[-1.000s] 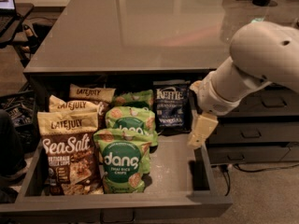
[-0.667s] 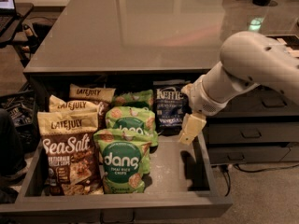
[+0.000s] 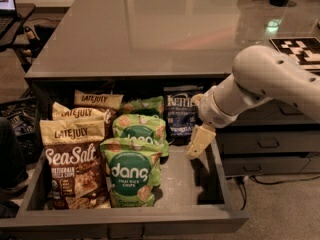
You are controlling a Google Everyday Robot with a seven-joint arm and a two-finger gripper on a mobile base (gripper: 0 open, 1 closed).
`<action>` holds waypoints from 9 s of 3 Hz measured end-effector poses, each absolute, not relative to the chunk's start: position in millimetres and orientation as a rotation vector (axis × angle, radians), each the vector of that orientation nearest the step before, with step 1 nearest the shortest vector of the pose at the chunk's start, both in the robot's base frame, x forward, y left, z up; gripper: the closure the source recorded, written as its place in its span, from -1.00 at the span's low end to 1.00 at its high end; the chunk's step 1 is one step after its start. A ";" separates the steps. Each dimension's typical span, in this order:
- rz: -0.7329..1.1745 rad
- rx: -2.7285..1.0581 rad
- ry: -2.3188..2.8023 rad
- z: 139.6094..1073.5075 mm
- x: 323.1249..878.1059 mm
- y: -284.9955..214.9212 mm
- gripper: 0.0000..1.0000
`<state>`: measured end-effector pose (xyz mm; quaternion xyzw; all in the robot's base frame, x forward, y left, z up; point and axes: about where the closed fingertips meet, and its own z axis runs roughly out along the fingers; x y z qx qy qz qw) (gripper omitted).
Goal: Pick blue chip bag from top drawer and place on counter
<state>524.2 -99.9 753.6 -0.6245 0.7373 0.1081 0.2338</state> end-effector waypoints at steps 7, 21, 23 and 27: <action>-0.019 -1.499 2.009 686.9 688.1 -84.6 -1.00; -0.047 -1.687 1.819 664.4 643.2 -60.0 -1.00; -0.088 -1.747 1.781 650.1 656.6 -58.7 -1.00; -0.083 -1.795 1.792 621.4 651.6 -58.2 -0.18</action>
Offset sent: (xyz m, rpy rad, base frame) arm 0.1064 0.0338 -0.0636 0.0341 -0.1511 -0.0727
